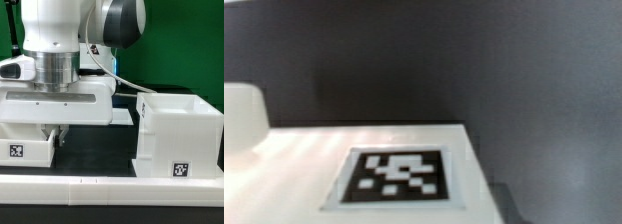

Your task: Assemble drawer

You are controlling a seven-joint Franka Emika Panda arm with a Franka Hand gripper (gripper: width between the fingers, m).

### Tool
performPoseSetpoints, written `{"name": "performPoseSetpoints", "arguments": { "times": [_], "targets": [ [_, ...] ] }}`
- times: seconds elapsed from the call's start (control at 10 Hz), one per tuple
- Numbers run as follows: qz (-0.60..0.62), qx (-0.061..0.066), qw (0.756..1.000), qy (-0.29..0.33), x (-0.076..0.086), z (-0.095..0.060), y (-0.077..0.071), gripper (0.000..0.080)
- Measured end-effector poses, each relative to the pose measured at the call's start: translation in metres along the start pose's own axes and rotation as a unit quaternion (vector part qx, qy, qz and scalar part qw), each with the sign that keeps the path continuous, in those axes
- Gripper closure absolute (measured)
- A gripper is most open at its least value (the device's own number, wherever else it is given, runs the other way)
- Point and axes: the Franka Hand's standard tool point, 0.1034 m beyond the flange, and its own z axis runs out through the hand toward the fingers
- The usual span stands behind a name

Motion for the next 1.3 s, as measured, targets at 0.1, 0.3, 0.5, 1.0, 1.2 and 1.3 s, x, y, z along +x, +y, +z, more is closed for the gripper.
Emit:
{"name": "performPoseSetpoints", "arguments": {
  "times": [0.1, 0.3, 0.5, 1.0, 1.2, 1.3],
  "targets": [
    [0.000, 0.000, 1.000, 0.000, 0.000, 0.000, 0.000, 0.0758],
    [0.000, 0.000, 1.000, 0.000, 0.000, 0.000, 0.000, 0.0758],
    [0.000, 0.000, 1.000, 0.000, 0.000, 0.000, 0.000, 0.0757],
    [-0.022, 0.014, 1.000, 0.004, 0.014, -0.032, -0.026, 0.0757],
    [-0.034, 0.013, 0.999, 0.001, 0.012, -0.029, -0.027, 0.0757],
    [-0.047, 0.012, 0.999, 0.001, 0.012, -0.028, -0.026, 0.0757]
  ]
}}
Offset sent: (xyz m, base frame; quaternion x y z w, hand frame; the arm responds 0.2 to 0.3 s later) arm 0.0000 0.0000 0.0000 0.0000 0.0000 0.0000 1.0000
